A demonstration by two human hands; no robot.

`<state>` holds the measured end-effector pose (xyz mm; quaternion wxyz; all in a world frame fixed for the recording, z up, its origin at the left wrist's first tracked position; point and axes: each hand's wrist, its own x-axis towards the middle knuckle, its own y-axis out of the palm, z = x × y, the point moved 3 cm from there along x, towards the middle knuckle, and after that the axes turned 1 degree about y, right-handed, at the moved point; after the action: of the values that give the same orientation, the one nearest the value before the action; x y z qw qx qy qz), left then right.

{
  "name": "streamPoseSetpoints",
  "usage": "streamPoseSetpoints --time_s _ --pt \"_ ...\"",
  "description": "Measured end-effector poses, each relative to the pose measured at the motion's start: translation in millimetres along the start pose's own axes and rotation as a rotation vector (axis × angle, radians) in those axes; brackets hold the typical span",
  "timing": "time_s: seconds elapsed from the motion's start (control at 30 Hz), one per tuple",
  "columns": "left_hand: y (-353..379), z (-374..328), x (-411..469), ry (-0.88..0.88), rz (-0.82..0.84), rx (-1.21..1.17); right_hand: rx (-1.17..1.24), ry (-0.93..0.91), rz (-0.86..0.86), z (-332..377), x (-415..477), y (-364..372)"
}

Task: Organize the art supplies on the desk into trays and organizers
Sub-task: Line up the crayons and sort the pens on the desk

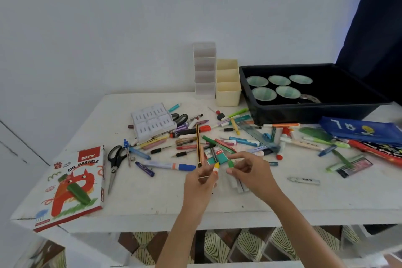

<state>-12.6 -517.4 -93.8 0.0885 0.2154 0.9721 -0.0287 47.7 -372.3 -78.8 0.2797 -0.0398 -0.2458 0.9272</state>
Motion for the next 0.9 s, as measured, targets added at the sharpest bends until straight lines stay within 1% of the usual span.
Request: streamPoseSetpoints --time_s 0.17,0.37,0.67,0.77,0.83,0.9 --pt "14.3 2.1 -1.3 0.07 0.01 0.052 -0.065 -0.095 0.011 -5.9 -5.4 7.6" --pt "17.6 11.3 1.1 0.053 -0.04 -0.053 -0.37 -0.246 -0.011 -23.6 -0.9 16.7" --pt "19.9 17.6 2.0 0.041 -0.089 -0.072 -0.649 -0.41 -0.137 -23.9 -9.6 19.1" --pt "19.2 17.1 2.0 0.048 -0.076 -0.041 -0.698 -0.423 -0.133 -22.2 -10.8 18.5" --pt "17.8 14.6 2.2 0.056 -0.057 -0.003 -0.706 -0.394 -0.122 -21.9 -8.9 17.3" --pt "17.0 11.7 1.6 0.078 -0.053 0.04 -0.609 -0.324 -0.106 -20.0 -7.2 14.4"
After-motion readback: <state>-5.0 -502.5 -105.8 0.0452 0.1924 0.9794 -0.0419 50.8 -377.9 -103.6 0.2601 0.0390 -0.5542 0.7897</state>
